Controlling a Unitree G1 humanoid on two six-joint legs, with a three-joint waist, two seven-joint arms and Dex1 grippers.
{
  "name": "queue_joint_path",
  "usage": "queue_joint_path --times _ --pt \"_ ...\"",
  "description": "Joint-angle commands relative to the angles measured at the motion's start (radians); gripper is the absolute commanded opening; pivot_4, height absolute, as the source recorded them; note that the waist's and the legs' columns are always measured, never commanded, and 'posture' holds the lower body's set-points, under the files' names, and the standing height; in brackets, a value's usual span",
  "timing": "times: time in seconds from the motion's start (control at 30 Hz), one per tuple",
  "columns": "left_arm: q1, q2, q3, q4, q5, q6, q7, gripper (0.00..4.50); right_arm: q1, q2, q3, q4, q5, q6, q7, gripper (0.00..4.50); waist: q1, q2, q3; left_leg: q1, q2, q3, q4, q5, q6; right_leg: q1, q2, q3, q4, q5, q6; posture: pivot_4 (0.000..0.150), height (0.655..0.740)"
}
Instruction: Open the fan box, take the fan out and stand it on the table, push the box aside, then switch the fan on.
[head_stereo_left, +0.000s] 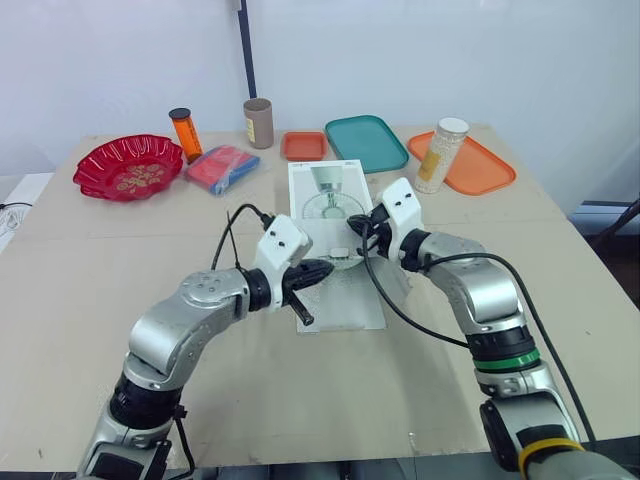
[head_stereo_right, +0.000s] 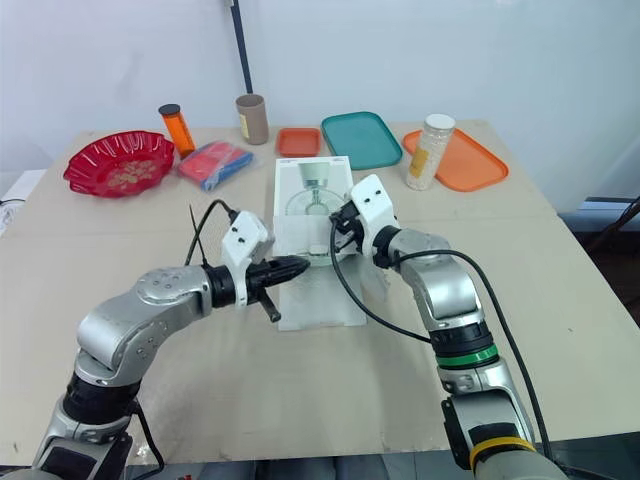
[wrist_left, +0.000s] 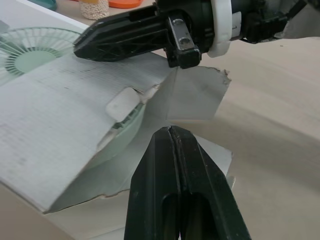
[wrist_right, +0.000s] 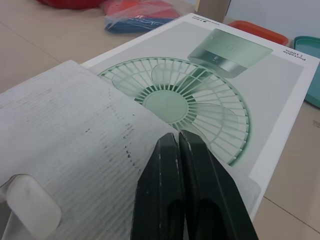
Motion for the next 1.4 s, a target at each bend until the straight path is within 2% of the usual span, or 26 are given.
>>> queue_joint_path --times 0.03,0.3,0.53,1.07,1.4 --pt "-0.006 -0.004 -0.031 -0.019 0.009 -0.011 0.019 0.0 0.013 -0.008 0.003 -0.027 -0.005 0.009 0.008 0.09 0.0 0.0 0.0 0.0 0.0 0.0 0.0 0.0 0.0 0.0 0.0 0.0 0.0 0.0 0.0 0.15 0.74" --pt "-0.013 0.035 -0.073 0.01 0.083 -0.031 0.06 0.0 0.017 -0.014 0.016 -0.024 -0.019 -0.007 0.019 0.09 0.0 0.0 0.0 0.001 0.0 0.001 0.0 0.0 0.0 0.0 0.0 0.001 0.0 0.0 0.0 0.15 0.74" --pt "0.005 0.057 -0.074 -0.036 0.101 0.016 0.094 0.0 0.008 -0.011 0.029 0.003 -0.043 -0.03 0.031 0.09 0.0 0.0 0.0 0.001 0.0 0.001 0.0 0.0 0.0 0.0 0.0 0.001 0.0 0.0 0.0 0.15 0.74" --pt "0.043 0.114 0.033 -0.154 0.06 0.217 0.146 0.0 0.004 -0.005 0.041 0.027 -0.068 -0.051 0.045 0.09 -0.002 0.0 0.0 0.003 0.001 0.001 -0.001 -0.002 0.003 0.001 0.001 0.002 0.0 0.0 0.0 0.15 0.74" --pt "0.047 0.139 0.12 -0.133 0.06 0.256 0.181 0.0 0.021 -0.017 0.057 0.035 -0.087 -0.086 0.07 0.09 -0.003 0.0 0.0 0.003 0.001 0.002 -0.002 -0.001 0.002 0.001 0.001 0.002 -0.001 0.0 0.0 0.15 0.74"
